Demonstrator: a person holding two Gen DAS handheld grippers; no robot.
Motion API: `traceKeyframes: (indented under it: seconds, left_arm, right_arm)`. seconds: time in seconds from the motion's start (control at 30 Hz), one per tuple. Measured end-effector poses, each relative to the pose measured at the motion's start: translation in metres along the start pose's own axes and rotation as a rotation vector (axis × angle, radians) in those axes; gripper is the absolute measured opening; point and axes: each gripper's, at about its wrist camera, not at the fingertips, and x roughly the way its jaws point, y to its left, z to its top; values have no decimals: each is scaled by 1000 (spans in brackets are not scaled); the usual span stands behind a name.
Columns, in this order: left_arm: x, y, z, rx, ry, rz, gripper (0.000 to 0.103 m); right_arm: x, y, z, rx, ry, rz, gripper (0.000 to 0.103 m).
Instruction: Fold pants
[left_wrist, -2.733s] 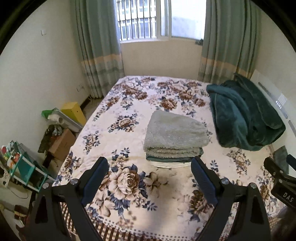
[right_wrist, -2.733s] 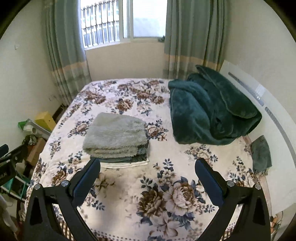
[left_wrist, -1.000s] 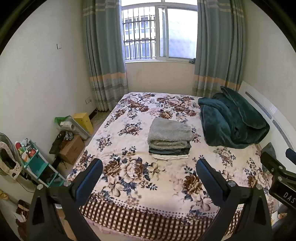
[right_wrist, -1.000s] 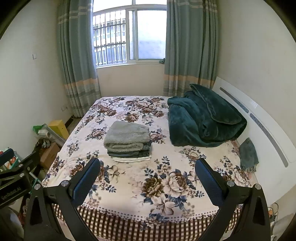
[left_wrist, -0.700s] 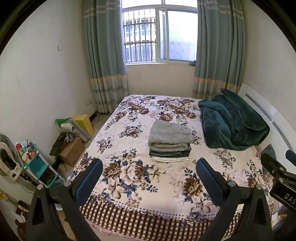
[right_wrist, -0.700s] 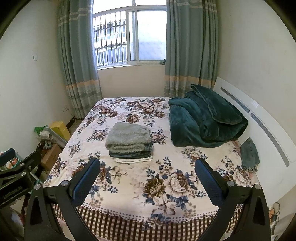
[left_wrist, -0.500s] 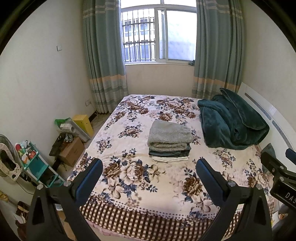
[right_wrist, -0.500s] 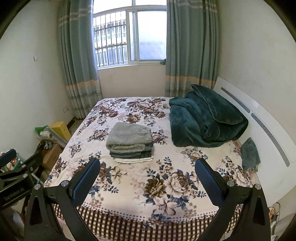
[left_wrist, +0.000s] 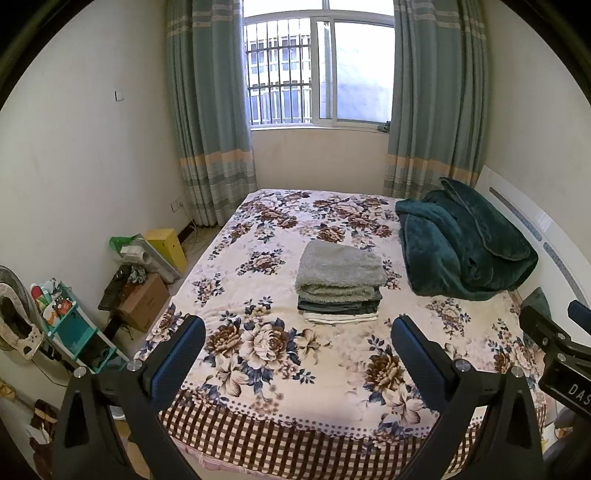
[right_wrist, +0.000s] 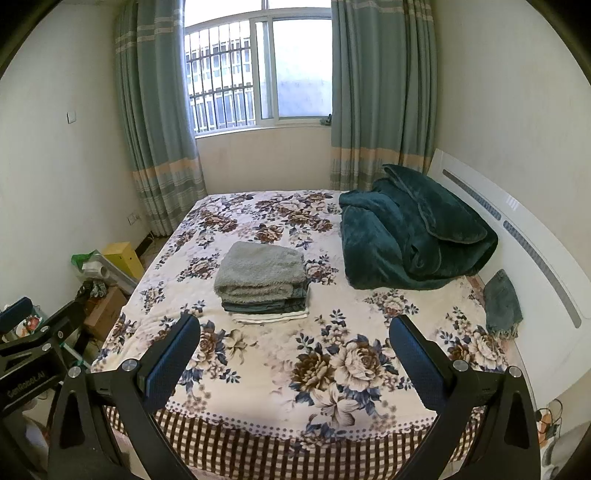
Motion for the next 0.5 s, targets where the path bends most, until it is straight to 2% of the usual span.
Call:
traceKeyframes:
  seconds: [0.5]
  left_arm:
    - [-1, 0, 0, -8, -3, -5, 103]
  right_arm:
    - [4, 14, -8, -4, 8, 13, 103]
